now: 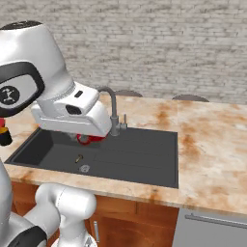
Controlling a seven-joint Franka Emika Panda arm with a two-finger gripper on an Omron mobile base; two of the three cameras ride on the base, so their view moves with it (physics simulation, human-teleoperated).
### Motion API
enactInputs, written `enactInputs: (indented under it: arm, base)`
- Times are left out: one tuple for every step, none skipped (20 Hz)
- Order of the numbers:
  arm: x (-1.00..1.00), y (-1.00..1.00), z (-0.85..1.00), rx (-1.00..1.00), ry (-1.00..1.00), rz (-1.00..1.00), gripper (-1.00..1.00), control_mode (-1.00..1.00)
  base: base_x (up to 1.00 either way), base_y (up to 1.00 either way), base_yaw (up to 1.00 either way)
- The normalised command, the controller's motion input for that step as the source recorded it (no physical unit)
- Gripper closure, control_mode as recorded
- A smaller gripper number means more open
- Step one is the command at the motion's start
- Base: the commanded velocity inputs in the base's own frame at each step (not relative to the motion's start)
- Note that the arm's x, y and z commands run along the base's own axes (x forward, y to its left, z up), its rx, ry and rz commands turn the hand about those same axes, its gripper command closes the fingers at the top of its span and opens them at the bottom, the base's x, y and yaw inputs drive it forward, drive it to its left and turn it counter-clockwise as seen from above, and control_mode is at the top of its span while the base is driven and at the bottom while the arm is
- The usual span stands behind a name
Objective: Clear the mugs and bowl far away from the sink.
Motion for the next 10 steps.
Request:
enactInputs:
  arm:
    - [0.00, 0.68, -0.36, 0.01, -0.15, 0.00, 1.00, -1.00]
    - [-0.06, 0.63, -0.41, 0.00, -0.20, 0.00, 1.00, -1.00]
    - [0.00, 0.49, -0.46, 0.00, -0.19, 0.00, 1.00, -1.00]
    - [0.00, 0.40, -0.44, 0.00, -0.21, 0.00, 1.00, -1.00]
    - [0.00, 0.38, -0.41, 0.00, -0.19, 0.00, 1.00, -1.00]
    - [0.00, 0.18, -0.30, 0.00, -0.11, 0.00, 1.00, -1.00]
    - [0.00, 0.00, -0.14, 0.00, -0.03, 0.00, 1.00, -1.00]
    - [0.00, 0.00, -0.06, 0.00, 0.00, 0.00, 1.00, -1.00]
    - [0.00, 0.00, -0.05, 0.00, 0.00, 0.00, 1.00, -1.00]
    - [0.00, 0.00, -0.01, 0.00, 0.00, 0.00, 1.00, -1.00]
  base:
    - [0.00, 0.00, 0.00]
    - [0.00, 0.00, 0.00]
    - [0.00, 0.00, 0.00]
    - [0.00, 0.00, 0.00]
    - [0.00, 0.00, 0.00]
    - [0.00, 0.00, 0.00]
    - [0.00, 0.00, 0.00]
    - [0.00, 0.00, 0.00]
    - [0.00, 0.00, 0.00]
    - [0.00, 0.00, 0.00]
